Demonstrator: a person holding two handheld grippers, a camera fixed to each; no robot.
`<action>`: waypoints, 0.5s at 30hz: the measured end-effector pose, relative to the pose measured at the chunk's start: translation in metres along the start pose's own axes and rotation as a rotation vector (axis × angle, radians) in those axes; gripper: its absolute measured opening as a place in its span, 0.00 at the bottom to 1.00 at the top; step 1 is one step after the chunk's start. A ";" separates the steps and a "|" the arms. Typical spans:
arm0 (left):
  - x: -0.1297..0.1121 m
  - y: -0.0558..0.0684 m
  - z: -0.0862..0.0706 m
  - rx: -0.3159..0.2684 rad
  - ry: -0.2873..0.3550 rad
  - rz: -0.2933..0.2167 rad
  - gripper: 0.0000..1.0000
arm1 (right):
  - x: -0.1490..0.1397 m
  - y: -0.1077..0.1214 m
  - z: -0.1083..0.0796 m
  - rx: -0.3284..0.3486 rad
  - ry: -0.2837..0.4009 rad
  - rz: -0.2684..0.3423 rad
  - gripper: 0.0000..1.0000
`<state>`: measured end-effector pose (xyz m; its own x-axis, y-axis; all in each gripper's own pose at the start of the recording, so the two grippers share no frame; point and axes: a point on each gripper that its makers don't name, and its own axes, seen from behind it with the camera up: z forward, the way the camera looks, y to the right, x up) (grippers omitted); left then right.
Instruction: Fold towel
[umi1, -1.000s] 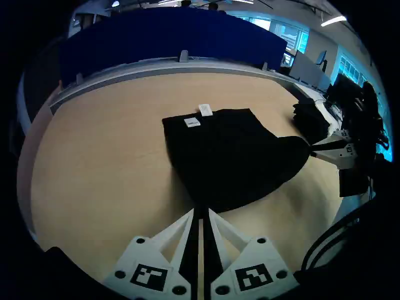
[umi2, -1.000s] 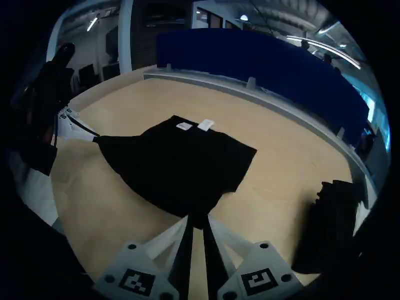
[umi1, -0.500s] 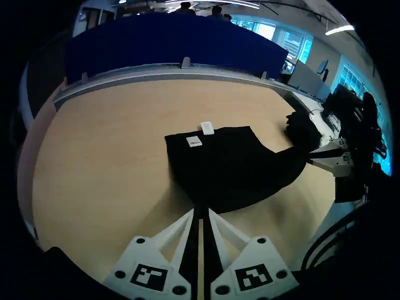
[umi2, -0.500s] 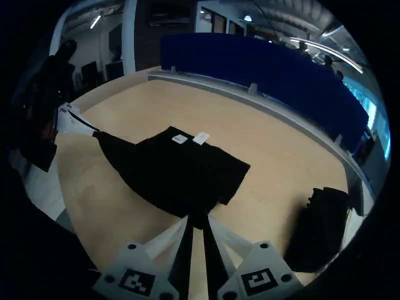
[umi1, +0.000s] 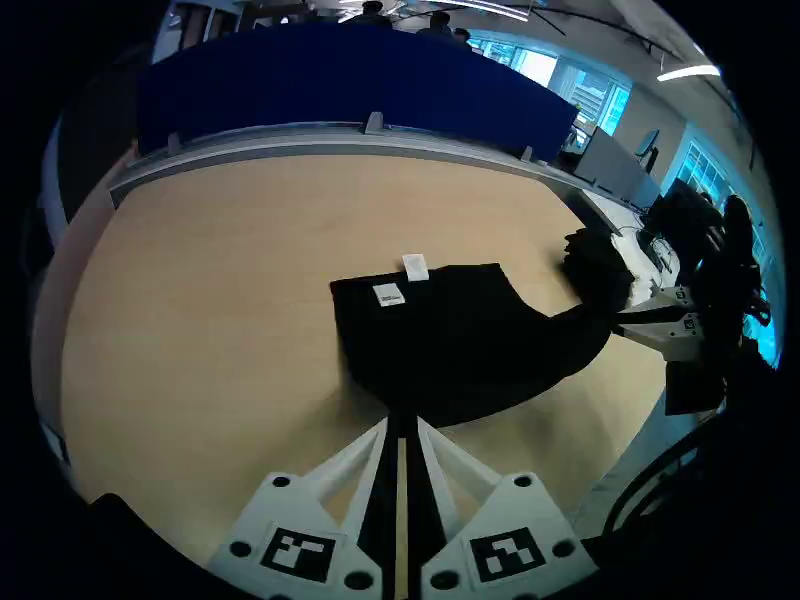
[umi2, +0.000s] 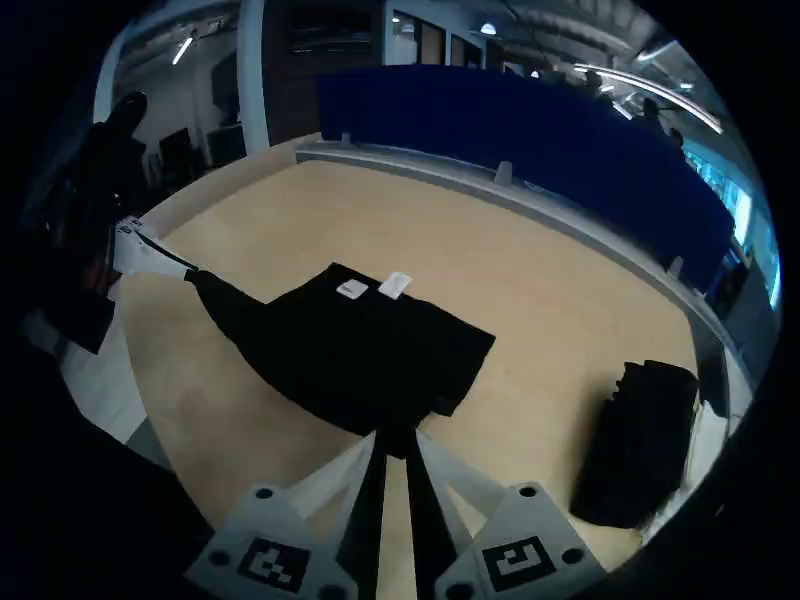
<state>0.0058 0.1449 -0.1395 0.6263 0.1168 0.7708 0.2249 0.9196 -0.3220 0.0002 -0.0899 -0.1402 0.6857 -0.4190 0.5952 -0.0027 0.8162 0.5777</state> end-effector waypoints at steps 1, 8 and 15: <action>0.001 0.000 0.000 0.000 0.001 -0.001 0.05 | 0.000 0.000 0.000 -0.001 -0.001 -0.001 0.13; 0.011 -0.003 0.006 0.004 0.016 0.000 0.05 | 0.003 0.004 0.004 -0.007 -0.010 -0.016 0.13; 0.023 -0.012 0.022 0.022 0.031 0.017 0.05 | 0.008 0.016 0.018 -0.017 -0.023 -0.015 0.13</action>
<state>0.0016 0.1443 -0.1057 0.6527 0.1210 0.7479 0.1978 0.9257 -0.3223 -0.0073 -0.0881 -0.1159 0.6688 -0.4398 0.5994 0.0201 0.8167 0.5768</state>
